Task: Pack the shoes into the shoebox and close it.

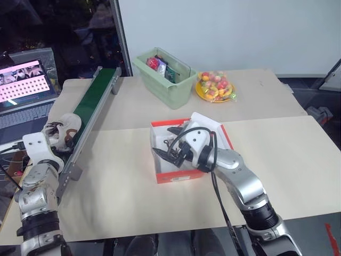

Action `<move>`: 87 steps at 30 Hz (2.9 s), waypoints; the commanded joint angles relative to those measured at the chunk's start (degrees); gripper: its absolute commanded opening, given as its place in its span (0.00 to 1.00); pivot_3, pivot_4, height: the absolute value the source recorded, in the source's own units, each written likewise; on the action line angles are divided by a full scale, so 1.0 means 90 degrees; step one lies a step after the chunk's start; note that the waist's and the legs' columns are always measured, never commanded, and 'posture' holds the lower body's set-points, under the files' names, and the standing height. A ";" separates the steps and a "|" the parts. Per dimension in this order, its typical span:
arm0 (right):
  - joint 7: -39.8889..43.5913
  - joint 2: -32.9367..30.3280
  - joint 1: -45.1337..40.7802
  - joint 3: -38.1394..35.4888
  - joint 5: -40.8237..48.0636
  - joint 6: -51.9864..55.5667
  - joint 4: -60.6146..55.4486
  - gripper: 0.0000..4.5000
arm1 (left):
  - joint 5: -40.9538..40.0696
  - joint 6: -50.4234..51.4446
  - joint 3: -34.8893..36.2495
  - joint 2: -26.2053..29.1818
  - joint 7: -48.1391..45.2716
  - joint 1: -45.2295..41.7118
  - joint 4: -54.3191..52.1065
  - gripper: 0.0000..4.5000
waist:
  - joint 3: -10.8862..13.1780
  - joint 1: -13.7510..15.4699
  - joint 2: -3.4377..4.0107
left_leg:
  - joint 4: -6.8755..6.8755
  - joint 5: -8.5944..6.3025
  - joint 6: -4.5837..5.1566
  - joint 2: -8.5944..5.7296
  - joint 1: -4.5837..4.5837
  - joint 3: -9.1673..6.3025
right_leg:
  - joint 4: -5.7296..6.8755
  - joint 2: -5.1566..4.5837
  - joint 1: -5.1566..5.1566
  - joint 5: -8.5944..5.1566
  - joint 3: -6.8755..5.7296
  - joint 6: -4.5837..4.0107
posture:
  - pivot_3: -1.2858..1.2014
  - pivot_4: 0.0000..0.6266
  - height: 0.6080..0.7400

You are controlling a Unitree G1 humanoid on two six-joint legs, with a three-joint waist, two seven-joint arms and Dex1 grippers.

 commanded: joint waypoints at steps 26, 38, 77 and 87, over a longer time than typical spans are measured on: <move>-0.2218 0.2449 -0.1785 -0.4243 0.4235 0.3800 0.1731 1.00 | 0.0963 -0.0472 -0.2872 -0.0956 -0.0366 -0.0229 -0.3434 0.48 | 0.0002 0.0038 -0.0006 | -0.0011 -0.0002 -0.0006 0.0016 -0.0037 -0.0011 | -0.0051 0.0016 -0.0021 0.0027 0.0005 -0.0014 | 0.52 0.24 1.00; -0.3603 0.2545 -0.2407 -0.5070 0.5988 0.4203 0.2759 1.00 | 0.0381 0.0178 -0.3138 -0.1260 -0.0964 -0.0275 -0.3791 0.48 | 0.0002 -0.0149 0.0003 | -0.0031 -0.0003 -0.0003 0.0028 -0.0033 0.0023 | -0.0052 0.0032 -0.0029 0.0028 0.0010 -0.0015 | 0.52 0.24 1.00; -0.4207 0.2493 -0.2555 -0.4386 0.7400 0.3164 0.2543 0.07 | -0.0126 0.0931 -0.3364 -0.1518 -0.1180 -0.0907 -0.3973 0.47 | 0.0002 -0.0119 0.0004 | -0.0020 -0.0003 -0.0001 0.0027 -0.0037 0.0025 | -0.0053 0.0034 -0.0026 0.0029 0.0011 -0.0014 | 0.52 0.24 1.00; -0.4502 0.2424 -0.2713 -0.4546 0.7512 0.2414 0.2549 0.07 | -0.0180 0.0741 -0.3494 -0.1321 -0.1486 -0.0867 -0.4065 0.99 | 0.0002 -0.0119 0.0004 | -0.0020 -0.0003 -0.0001 0.0026 -0.0037 0.0025 | -0.0053 0.0034 -0.0026 0.0029 0.0011 -0.0014 | 0.52 0.24 1.00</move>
